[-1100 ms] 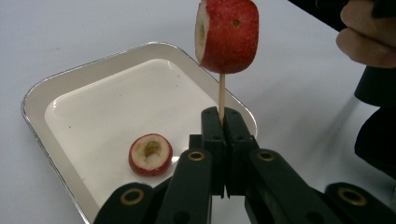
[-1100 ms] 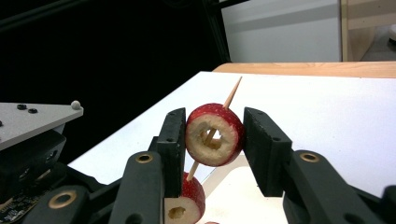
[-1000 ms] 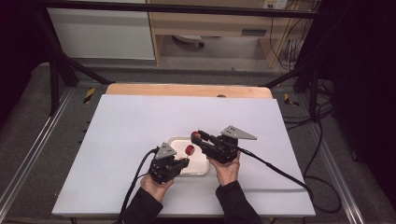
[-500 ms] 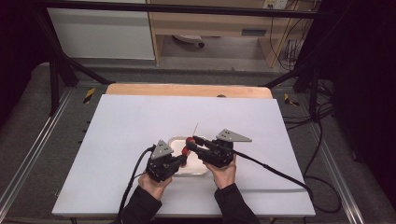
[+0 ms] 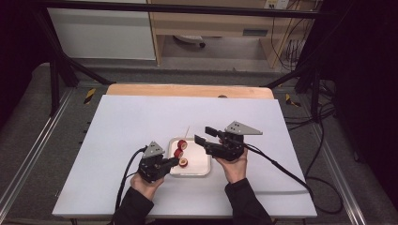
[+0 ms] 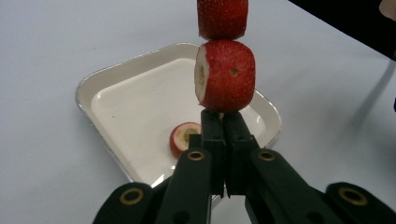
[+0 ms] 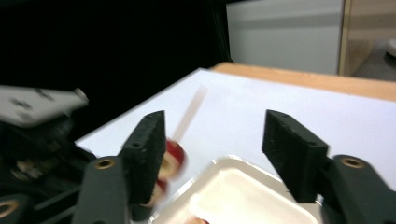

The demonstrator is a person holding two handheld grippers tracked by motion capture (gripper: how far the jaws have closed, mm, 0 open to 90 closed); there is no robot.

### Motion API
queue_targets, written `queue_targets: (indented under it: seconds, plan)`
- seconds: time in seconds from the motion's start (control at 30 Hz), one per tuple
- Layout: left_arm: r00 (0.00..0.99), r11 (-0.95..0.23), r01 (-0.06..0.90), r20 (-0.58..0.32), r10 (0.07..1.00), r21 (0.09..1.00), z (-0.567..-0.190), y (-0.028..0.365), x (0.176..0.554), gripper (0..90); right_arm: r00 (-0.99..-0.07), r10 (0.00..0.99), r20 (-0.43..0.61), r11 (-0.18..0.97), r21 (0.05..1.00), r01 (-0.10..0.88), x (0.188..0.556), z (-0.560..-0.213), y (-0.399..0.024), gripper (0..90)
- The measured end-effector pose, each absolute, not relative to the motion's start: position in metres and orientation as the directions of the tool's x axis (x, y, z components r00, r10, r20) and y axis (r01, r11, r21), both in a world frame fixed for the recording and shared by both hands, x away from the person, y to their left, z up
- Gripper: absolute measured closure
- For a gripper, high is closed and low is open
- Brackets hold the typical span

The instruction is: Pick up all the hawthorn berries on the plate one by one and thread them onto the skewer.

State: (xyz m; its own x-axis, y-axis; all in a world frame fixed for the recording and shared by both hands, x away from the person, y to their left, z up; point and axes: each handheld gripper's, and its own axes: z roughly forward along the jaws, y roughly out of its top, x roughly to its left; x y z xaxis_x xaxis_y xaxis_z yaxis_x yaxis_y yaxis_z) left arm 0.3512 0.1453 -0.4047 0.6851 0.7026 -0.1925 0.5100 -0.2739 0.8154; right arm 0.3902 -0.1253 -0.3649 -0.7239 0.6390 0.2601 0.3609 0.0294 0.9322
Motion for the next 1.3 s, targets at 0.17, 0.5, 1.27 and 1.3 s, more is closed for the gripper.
queue_targets:
  seconds: [0.17,0.5,1.27,1.3]
  plan:
    - [0.694,-0.315,0.496,-0.152,0.704,0.809,-0.401,0.157,0.347,88.6,-0.718,0.659,0.221,0.159,0.893,0.421,0.398,-0.380,-0.125,23.4]
    - [0.694,-0.352,0.490,-0.112,0.711,0.798,-0.400,0.188,0.337,88.4,-0.729,0.659,0.182,0.312,0.816,0.486,0.408,-0.389,-0.117,11.6]
    - [0.668,-0.344,0.524,-0.125,0.733,0.779,-0.415,0.230,0.333,88.1,-0.802,0.581,0.140,0.599,0.594,0.537,0.421,-0.403,-0.048,22.3]
    - [0.667,-0.344,0.526,-0.126,0.734,0.778,-0.416,0.231,0.333,88.1,-0.806,0.575,0.143,0.605,0.588,0.536,0.422,-0.405,-0.046,23.9]
